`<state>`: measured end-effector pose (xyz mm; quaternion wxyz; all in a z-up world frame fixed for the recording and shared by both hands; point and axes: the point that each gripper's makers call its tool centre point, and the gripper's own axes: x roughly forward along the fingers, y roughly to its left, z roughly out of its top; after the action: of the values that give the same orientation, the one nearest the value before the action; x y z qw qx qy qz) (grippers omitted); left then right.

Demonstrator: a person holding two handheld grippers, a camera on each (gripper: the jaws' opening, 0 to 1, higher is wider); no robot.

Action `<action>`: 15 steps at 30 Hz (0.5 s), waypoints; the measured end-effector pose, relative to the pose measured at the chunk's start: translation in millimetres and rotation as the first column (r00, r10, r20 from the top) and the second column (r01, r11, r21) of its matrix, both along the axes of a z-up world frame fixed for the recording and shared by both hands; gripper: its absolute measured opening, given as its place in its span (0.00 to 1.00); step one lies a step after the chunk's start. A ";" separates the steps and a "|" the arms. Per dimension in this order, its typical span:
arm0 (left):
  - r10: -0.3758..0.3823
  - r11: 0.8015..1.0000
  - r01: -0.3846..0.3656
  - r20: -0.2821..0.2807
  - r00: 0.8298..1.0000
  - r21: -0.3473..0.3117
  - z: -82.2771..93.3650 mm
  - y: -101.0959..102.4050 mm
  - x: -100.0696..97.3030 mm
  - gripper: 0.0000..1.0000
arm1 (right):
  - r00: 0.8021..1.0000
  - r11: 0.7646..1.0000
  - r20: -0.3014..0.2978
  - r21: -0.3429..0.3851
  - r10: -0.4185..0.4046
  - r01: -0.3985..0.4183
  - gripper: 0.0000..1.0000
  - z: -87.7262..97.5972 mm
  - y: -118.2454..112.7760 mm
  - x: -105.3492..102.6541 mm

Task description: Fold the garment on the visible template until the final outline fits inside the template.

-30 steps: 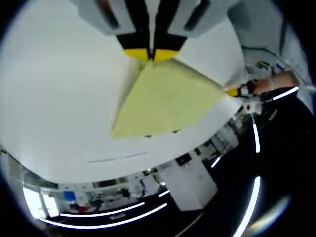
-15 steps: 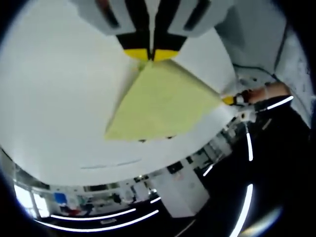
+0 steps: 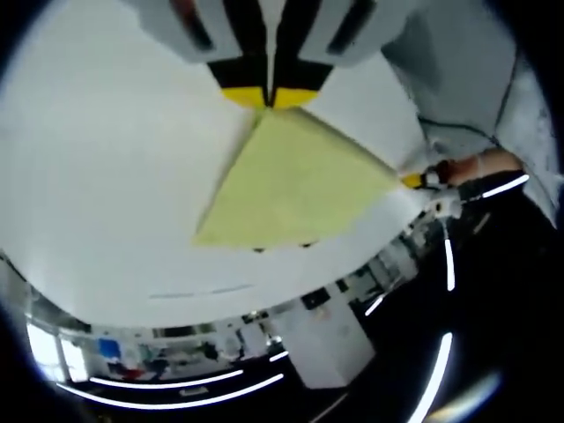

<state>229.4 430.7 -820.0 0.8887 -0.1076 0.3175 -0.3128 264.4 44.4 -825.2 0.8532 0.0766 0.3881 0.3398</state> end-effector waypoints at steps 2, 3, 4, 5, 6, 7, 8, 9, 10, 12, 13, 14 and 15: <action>0.008 1.000 -0.008 0.020 1.000 -0.006 7.1 2.4 -1.4 0.01 | 1.000 1.000 0.013 0.005 -0.017 0.017 0.06 6.7 -2.5 -1.3; 0.011 1.000 -0.011 0.033 0.999 -0.014 11.2 2.5 -1.6 0.04 | 1.000 1.000 0.023 0.003 -0.016 0.016 0.09 11.3 -3.2 -2.4; 0.018 1.000 -0.017 0.037 0.999 -0.023 17.2 1.9 -3.6 0.09 | 0.999 1.000 0.033 -0.001 -0.015 0.015 0.12 14.7 -3.3 -2.9; 0.019 1.000 -0.018 0.037 0.999 -0.022 19.8 1.9 -4.5 0.13 | 0.999 1.000 0.049 -0.001 -0.016 0.016 0.15 18.2 -3.6 -2.1; 0.016 1.000 -0.016 0.049 0.999 -0.010 24.1 0.6 -5.3 0.18 | 0.995 1.000 0.093 0.007 -0.018 0.018 0.19 27.8 -2.6 -0.1; 0.018 1.000 -0.018 0.056 0.998 0.000 26.4 1.2 -5.2 0.25 | 0.992 0.999 0.121 0.022 -0.032 0.029 0.23 37.5 -1.0 -0.4; 0.018 1.000 -0.018 0.063 0.998 0.004 31.2 -0.5 -5.4 0.31 | 0.989 0.999 0.145 0.030 -0.039 0.035 0.28 44.4 0.0 -0.9; 0.020 1.000 -0.020 0.073 0.997 0.001 35.0 -0.7 -5.3 0.37 | 0.985 0.999 0.167 0.032 -0.040 0.035 0.36 51.2 1.5 -3.1; 0.029 1.000 -0.029 0.085 0.996 -0.005 41.7 -3.6 -5.7 0.45 | 0.985 0.999 0.170 0.031 -0.040 0.035 0.41 52.8 1.8 -4.2; 0.039 0.999 -0.038 0.087 0.995 -0.006 44.9 -4.0 -5.3 0.58 | 0.982 0.999 0.186 0.018 -0.029 0.027 0.52 57.9 3.1 -7.9; 0.042 0.999 -0.042 0.088 0.995 -0.003 46.0 -5.2 -5.4 0.68 | 0.978 1.000 0.205 0.004 -0.025 0.025 0.56 61.2 3.5 -8.7; 0.050 0.999 -0.050 0.088 0.995 0.005 46.7 -7.2 -4.5 0.76 | 0.974 1.000 0.223 -0.008 -0.027 0.030 0.62 64.6 2.9 -9.9; 0.056 0.998 -0.056 0.083 0.995 0.008 46.3 -8.8 -4.3 0.87 | 0.972 0.999 0.231 -0.007 -0.033 0.035 0.68 65.6 1.4 -9.2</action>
<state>225.1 421.9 -773.7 0.9099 -0.0991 0.2790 -0.2904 255.2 45.8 -759.7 0.8986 0.0386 0.2869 0.3296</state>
